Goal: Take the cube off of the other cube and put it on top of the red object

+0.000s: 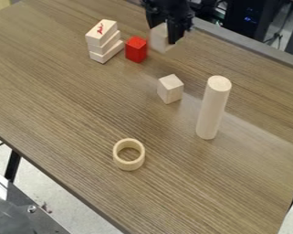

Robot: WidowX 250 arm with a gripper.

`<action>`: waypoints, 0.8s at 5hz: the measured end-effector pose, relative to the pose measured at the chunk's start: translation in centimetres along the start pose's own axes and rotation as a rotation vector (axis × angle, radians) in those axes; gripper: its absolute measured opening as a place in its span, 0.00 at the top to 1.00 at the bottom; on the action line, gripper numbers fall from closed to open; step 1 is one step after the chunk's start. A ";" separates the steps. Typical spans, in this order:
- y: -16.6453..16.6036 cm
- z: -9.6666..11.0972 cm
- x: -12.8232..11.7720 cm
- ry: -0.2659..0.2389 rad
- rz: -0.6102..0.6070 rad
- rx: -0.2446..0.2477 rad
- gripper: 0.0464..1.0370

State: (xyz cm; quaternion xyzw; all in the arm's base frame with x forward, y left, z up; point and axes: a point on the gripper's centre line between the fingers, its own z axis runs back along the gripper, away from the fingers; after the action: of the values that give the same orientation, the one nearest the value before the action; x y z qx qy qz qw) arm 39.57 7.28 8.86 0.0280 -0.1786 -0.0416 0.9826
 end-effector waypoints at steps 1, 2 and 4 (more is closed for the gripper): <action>1.7 -0.8 0.3 0.006 0.097 0.021 0.47; 3.0 -1.2 0.6 0.015 0.167 0.025 0.47; 4.8 -1.5 0.2 0.030 0.225 0.026 0.47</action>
State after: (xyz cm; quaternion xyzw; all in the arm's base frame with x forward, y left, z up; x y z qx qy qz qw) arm 40.64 12.10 7.86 0.0208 -0.1662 0.0718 0.9832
